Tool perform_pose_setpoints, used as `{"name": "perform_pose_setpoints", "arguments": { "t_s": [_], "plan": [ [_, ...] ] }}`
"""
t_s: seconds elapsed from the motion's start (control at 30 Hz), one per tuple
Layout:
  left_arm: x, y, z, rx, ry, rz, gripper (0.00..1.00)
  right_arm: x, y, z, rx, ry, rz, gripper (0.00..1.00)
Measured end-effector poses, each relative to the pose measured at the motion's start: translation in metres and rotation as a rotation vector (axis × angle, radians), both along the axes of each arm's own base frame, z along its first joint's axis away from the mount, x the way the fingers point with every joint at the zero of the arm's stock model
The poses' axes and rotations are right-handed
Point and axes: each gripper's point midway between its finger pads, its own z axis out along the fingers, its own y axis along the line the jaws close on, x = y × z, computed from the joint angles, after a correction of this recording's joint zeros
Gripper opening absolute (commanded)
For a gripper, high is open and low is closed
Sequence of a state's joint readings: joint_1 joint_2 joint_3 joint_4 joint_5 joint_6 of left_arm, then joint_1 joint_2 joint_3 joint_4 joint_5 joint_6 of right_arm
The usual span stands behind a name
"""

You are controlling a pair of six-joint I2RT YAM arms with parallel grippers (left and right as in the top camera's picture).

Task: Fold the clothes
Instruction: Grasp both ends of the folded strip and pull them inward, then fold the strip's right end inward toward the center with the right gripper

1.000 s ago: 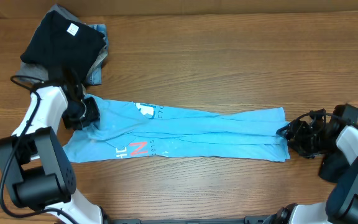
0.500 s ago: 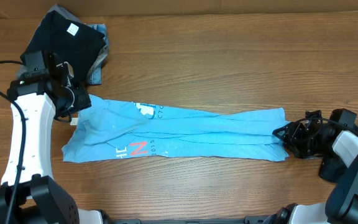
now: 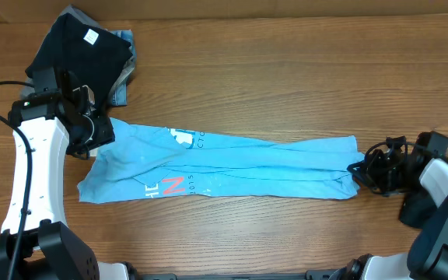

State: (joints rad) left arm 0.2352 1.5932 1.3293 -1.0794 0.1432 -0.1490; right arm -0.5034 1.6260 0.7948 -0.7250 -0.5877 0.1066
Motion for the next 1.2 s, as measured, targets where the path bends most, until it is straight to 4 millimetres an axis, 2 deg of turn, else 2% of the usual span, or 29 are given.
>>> {"name": "perform_pose_setpoints", "arguments": {
  "t_s": [0.13,0.3,0.43,0.8,0.97,1.2],
  "plan": [
    [-0.005,-0.001,0.002,-0.005,0.022,0.000,0.37,-0.007,-0.013,0.013,-0.060,0.091,-0.046,0.04],
    [0.002,0.001,0.016,0.002,-0.008,0.000,0.38,-0.005,-0.037,0.049,-0.208,0.092,-0.119,0.04],
    [0.009,0.002,0.028,0.010,-0.039,0.000,0.38,-0.004,-0.036,0.069,-0.308,0.069,-0.110,0.04],
    [0.007,0.002,0.031,0.008,-0.033,0.000,0.37,-0.003,0.029,0.063,-0.466,0.105,0.128,0.04],
    [0.007,0.002,0.031,0.008,-0.033,0.000,0.37,0.000,0.064,0.063,-0.490,0.073,0.222,0.04],
    [0.005,0.001,0.030,0.007,-0.027,0.000,0.37,0.000,0.100,0.056,-0.500,0.056,0.299,0.04]
  ]
}}
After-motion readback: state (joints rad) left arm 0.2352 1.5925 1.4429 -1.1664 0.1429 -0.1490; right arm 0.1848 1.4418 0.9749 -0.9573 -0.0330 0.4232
